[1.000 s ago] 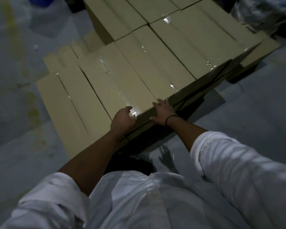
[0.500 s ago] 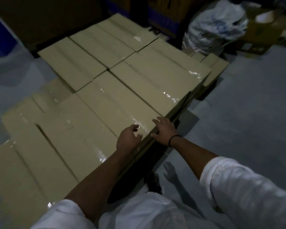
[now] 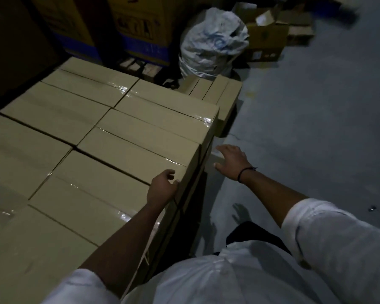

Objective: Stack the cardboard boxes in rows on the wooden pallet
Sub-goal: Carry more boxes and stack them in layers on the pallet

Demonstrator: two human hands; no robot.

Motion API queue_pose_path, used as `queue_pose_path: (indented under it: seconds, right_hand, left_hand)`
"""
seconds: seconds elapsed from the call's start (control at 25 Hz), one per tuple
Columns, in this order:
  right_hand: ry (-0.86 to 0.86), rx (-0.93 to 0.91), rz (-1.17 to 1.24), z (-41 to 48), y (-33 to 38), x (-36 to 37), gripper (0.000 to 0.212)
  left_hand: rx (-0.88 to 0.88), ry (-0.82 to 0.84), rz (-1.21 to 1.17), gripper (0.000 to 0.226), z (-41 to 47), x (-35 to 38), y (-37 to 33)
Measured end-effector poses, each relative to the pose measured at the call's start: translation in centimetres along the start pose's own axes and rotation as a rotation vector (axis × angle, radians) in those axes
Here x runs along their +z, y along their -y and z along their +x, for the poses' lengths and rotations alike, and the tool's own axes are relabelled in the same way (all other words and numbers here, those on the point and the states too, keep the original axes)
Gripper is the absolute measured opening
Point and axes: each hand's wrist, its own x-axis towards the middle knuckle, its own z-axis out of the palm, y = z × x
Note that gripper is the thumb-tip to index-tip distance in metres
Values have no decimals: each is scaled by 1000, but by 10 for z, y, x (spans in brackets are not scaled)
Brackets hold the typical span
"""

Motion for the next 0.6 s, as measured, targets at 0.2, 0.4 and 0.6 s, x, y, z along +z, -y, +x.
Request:
queue_pose_path:
  seconds: [0.2,0.4,0.6]
  right_hand:
    - [61,-8,47,63,-37,-9,69]
    - [183,-82,90,136,-70,-17,73]
    - [379,163,571,181,-99,-6,69]
  left_hand:
    - [-33,11,51,42,44,23,-32]
    - [-114,-36,84,43,90,55,-86]
    - [-24,-40,334,42,121,82,-138]
